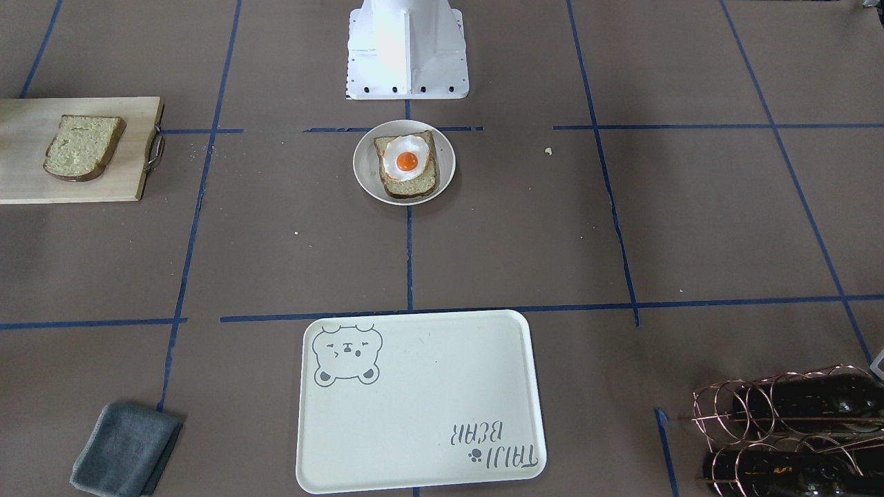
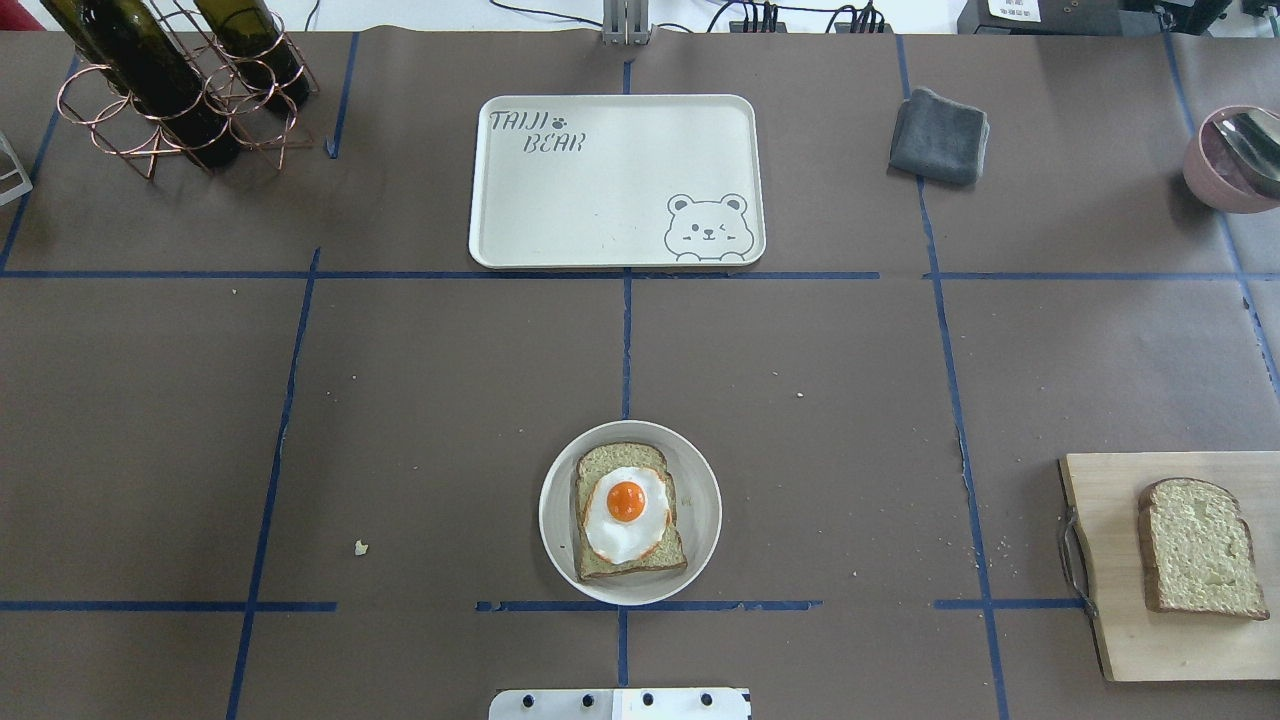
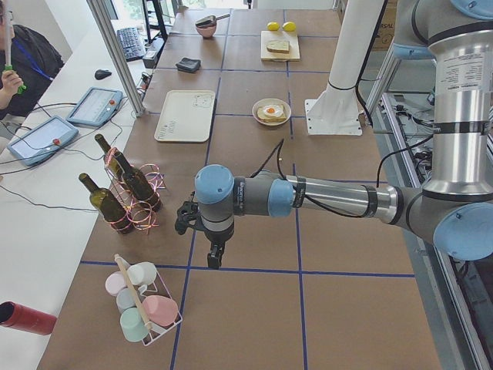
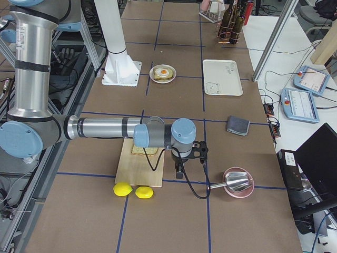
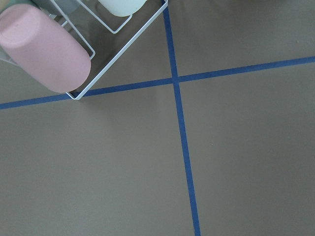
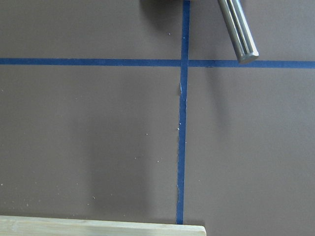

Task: Make sandwich and place on tray
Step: 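Move the right gripper toward the bread slice on the wooden board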

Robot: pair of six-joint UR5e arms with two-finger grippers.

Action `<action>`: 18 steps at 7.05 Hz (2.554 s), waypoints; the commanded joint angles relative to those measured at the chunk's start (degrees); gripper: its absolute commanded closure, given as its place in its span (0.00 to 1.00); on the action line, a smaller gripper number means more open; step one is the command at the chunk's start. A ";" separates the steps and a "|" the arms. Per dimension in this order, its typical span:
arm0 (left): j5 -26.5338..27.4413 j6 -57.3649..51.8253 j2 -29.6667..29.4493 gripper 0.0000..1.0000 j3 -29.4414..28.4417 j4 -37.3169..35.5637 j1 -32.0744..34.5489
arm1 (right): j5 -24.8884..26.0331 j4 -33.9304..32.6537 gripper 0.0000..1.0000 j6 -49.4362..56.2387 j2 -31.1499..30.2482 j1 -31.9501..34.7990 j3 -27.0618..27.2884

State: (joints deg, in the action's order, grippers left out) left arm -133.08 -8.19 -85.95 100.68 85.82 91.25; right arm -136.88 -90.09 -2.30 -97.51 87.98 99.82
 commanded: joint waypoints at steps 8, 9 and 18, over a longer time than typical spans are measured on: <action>-0.16 0.64 -2.73 0.00 -1.53 16.12 -3.79 | -3.03 0.26 0.00 -8.23 6.98 -8.14 1.78; -0.16 1.24 -3.08 0.00 -1.54 17.69 -3.89 | -3.04 2.26 0.00 -9.29 7.07 -10.52 3.09; -1.93 42.08 -1.33 0.00 0.30 38.87 -18.63 | 6.97 50.70 0.00 -49.00 -17.54 -28.37 3.45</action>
State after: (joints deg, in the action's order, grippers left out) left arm -136.55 27.23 -87.98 100.29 121.69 75.55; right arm -130.54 -41.38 -48.13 -114.04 61.47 103.27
